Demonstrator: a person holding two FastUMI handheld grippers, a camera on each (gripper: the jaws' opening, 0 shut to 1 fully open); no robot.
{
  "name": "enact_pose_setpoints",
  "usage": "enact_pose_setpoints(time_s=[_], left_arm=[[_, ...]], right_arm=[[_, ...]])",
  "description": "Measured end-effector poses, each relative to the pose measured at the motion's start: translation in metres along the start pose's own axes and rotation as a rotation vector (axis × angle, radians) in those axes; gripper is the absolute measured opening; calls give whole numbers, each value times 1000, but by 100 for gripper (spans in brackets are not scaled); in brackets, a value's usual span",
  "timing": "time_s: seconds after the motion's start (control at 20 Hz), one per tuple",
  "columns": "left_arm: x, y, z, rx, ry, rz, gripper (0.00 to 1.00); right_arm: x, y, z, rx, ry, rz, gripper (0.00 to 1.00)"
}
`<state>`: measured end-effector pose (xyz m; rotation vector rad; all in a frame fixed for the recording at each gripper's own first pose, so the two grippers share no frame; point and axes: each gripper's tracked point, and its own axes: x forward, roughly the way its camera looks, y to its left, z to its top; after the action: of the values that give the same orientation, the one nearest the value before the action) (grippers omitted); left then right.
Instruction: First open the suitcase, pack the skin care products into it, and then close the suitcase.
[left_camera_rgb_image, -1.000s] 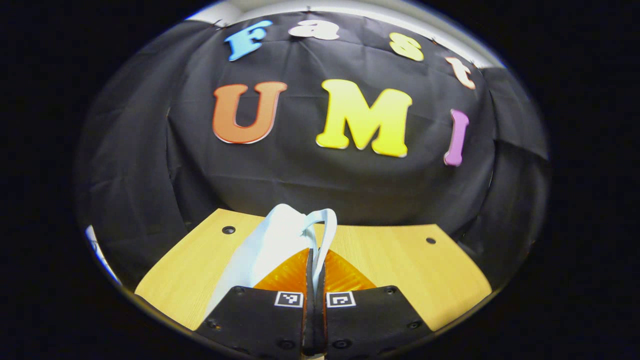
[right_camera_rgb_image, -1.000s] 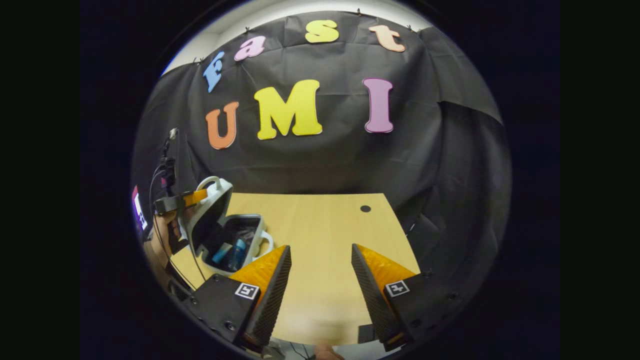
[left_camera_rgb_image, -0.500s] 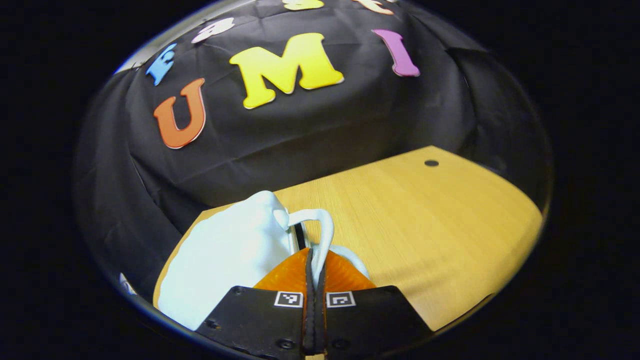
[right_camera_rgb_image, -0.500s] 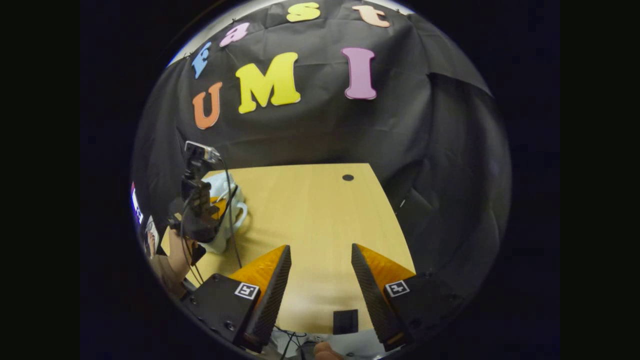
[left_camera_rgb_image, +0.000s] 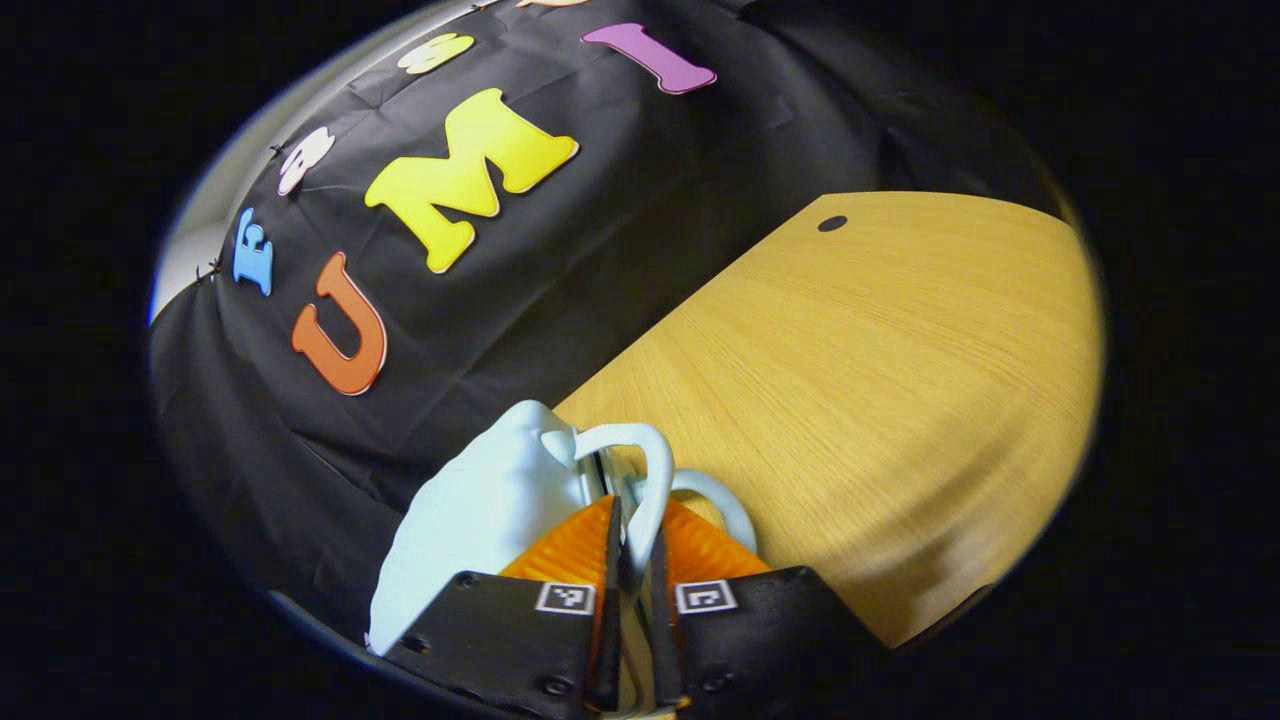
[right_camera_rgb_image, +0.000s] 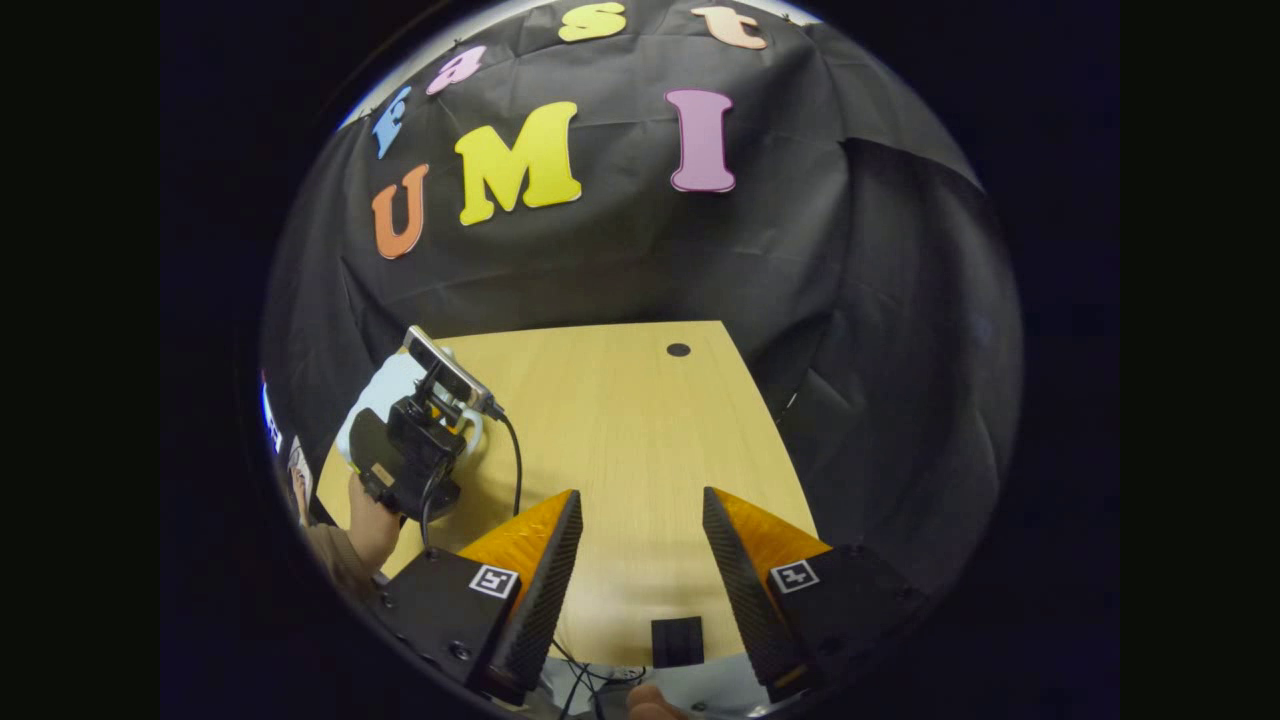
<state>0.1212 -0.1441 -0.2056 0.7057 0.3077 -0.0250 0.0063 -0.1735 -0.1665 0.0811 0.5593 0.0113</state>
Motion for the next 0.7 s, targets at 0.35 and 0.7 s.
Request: enact_pose_setpoints(time_s=[0.35,0.7], left_arm=[[-45,20,38,-174,-120,-78,100],[-139,120,71,-408,-247,-102,98]], right_arm=[[-28,37,34,1,-89,-39,73],[-72,98,96,27,-270,-99,74]])
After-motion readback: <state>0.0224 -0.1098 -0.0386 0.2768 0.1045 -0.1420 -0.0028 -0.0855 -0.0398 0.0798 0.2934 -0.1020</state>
